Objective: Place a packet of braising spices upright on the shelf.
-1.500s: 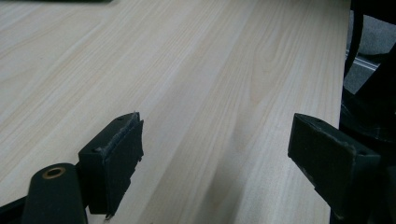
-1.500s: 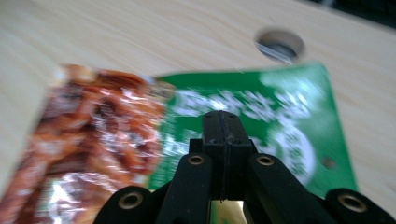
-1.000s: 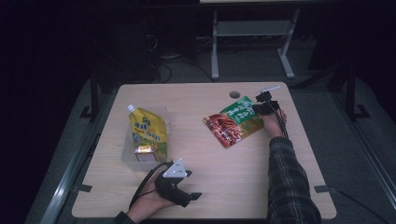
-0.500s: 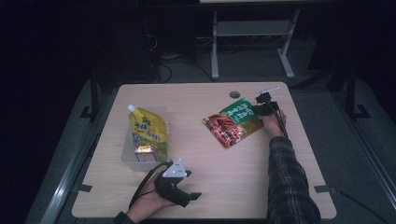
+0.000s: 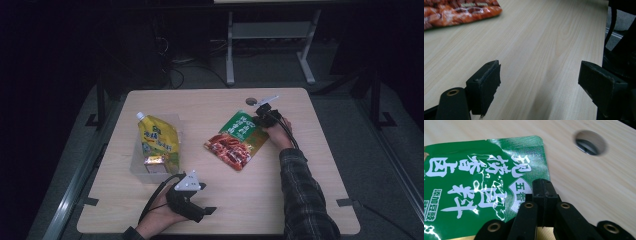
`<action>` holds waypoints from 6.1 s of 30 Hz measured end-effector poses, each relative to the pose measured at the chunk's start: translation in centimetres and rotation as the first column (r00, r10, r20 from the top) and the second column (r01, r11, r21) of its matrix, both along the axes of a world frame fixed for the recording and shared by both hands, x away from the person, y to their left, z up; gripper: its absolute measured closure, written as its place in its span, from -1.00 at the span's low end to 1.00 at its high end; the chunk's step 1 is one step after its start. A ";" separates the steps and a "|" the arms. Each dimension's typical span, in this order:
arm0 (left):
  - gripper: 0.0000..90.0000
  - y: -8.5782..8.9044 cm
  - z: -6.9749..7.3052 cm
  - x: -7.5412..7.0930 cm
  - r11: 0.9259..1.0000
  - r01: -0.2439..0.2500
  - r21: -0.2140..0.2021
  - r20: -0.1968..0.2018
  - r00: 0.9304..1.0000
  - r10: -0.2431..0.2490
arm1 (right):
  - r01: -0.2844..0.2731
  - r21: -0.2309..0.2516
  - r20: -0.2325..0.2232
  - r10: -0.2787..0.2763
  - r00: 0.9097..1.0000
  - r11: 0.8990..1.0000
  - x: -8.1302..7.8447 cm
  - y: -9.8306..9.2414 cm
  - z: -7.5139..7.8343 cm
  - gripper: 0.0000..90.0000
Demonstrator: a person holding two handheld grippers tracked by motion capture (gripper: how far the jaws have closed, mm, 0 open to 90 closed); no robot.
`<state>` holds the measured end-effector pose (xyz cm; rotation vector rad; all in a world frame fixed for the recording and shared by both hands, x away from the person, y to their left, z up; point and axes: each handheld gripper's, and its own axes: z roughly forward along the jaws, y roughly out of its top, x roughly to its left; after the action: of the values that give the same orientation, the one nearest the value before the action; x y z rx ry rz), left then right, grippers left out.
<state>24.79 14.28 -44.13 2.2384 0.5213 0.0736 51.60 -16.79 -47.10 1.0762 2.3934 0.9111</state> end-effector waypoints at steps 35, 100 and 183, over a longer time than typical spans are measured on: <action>-0.62 0.0 0.3 -0.4 1.000 -0.002 0.000 0.022 1.000 0.002 | -0.422 0.111 0.018 0.422 0.906 0.900 -10.4 12.0 1.1 1.00; -0.68 -6.4 -2.4 8.3 0.983 -0.115 0.146 -0.045 0.991 0.122 | -0.243 0.066 -0.146 0.251 0.957 0.968 -22.4 -5.5 1.0 1.00; 0.96 -4.0 4.5 6.9 0.974 -0.201 -0.108 0.102 0.972 0.211 | -0.351 0.411 0.043 0.367 0.929 0.842 -20.4 -4.5 6.5 1.00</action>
<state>31.69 10.23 -39.67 2.0663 0.6800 0.2746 31.23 -21.33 -40.60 0.7808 2.5476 1.5987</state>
